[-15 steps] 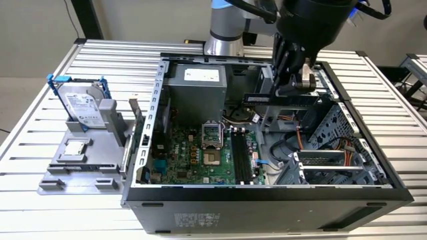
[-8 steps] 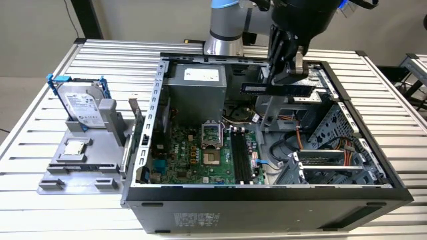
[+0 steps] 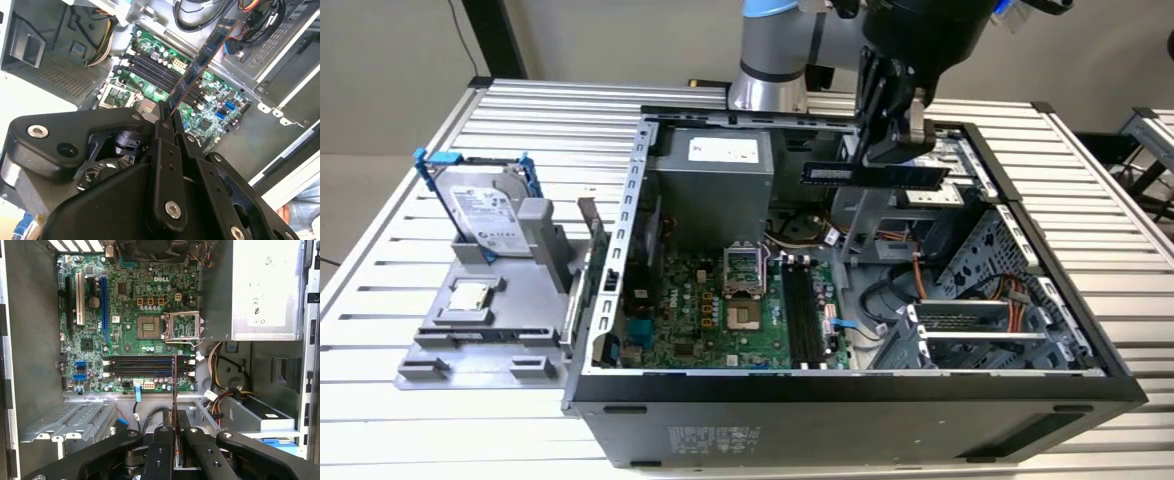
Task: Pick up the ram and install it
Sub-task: 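Insert the ram into the slot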
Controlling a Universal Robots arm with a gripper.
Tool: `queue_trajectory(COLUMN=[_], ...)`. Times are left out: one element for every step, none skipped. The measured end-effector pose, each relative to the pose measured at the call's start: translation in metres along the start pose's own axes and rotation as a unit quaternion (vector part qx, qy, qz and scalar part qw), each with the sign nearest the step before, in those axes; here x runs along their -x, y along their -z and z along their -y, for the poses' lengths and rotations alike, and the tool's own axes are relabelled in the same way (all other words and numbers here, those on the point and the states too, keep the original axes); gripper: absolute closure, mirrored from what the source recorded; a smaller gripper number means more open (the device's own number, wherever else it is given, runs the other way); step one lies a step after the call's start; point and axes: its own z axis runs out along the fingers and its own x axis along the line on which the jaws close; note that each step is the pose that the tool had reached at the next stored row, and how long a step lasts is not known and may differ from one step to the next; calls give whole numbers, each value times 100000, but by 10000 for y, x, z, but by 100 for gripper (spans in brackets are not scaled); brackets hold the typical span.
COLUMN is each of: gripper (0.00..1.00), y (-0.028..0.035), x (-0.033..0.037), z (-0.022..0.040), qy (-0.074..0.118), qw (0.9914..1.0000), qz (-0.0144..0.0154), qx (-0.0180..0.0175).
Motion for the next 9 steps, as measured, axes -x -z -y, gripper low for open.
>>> queue_trajectory(gripper=[100, 100, 100, 100, 100, 100, 100, 100, 100], y=[0, 0, 0, 0, 0, 0, 0, 0, 0], x=[0, 0, -2, -2, -2, -2, -2, -2, -2], z=[0, 0, 0, 0, 0, 0, 0, 1, 1], qy=[2, 2, 4, -72, -74, -98, -139, -183, -219], qw=[100000, 100000, 100000, 100000, 100000, 100000, 100000, 100000, 100000], qz=[4, -2, 1, 1, 3, 2, 1, 1, 2], qx=[1, 1, 2, -2, -1, -2, -4, -6, -8])
